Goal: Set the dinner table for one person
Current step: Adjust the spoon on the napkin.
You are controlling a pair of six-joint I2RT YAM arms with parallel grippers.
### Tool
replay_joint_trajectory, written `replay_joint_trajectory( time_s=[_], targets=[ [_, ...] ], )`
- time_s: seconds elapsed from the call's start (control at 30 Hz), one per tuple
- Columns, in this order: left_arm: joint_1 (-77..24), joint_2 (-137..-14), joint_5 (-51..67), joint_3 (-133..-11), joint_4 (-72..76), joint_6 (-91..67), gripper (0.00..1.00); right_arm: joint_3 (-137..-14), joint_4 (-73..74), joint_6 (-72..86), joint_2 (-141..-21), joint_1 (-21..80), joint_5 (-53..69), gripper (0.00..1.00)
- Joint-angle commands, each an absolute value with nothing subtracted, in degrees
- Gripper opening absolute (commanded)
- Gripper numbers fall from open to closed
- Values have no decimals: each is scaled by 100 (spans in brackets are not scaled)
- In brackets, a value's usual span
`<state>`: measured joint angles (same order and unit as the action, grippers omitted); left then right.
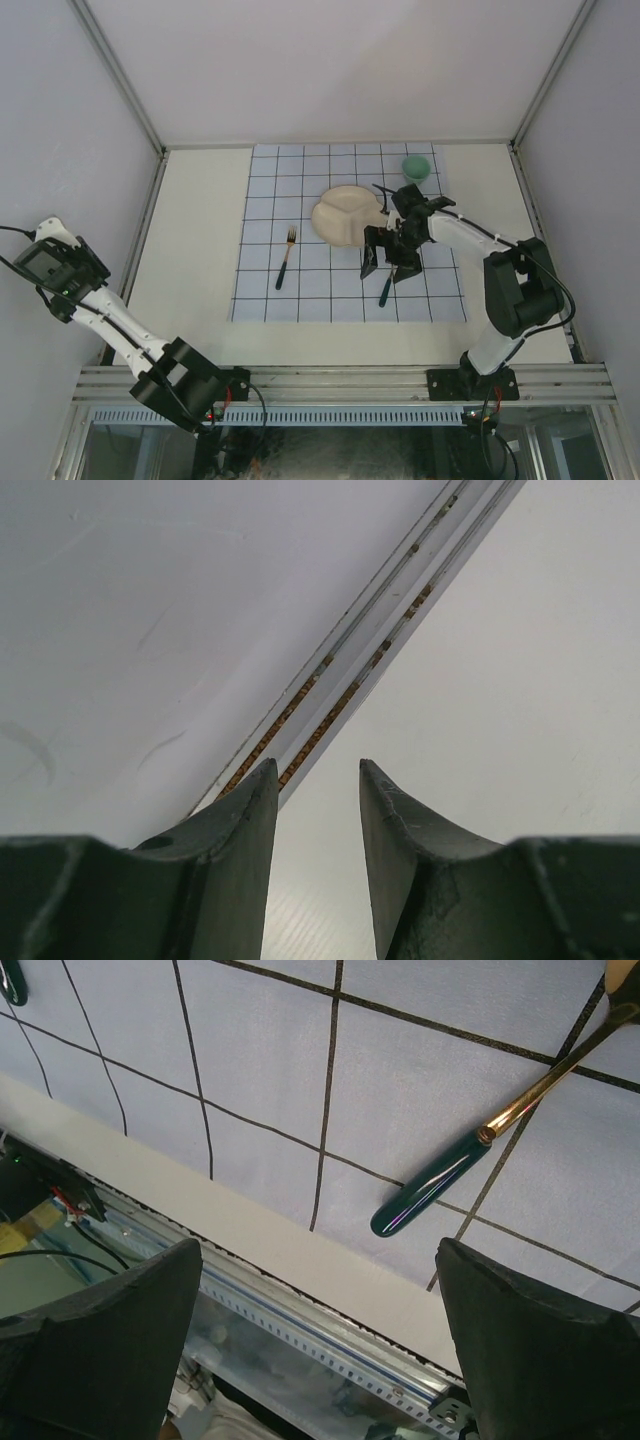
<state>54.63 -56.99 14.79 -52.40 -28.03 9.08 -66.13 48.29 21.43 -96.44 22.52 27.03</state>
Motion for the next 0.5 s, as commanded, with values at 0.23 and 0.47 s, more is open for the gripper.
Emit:
replay_joint_trajectory(
  time_s=[0.23,0.47],
  targets=[
    [5381,-5624,1254,-5520,-2585,884,43,-6718,4832,2461,-9260,2615,1978,97],
    [5375,-5685,1222,-5529,-2572,906,43,-6775,4913,2492,-9592,2835,1782,89]
  ],
)
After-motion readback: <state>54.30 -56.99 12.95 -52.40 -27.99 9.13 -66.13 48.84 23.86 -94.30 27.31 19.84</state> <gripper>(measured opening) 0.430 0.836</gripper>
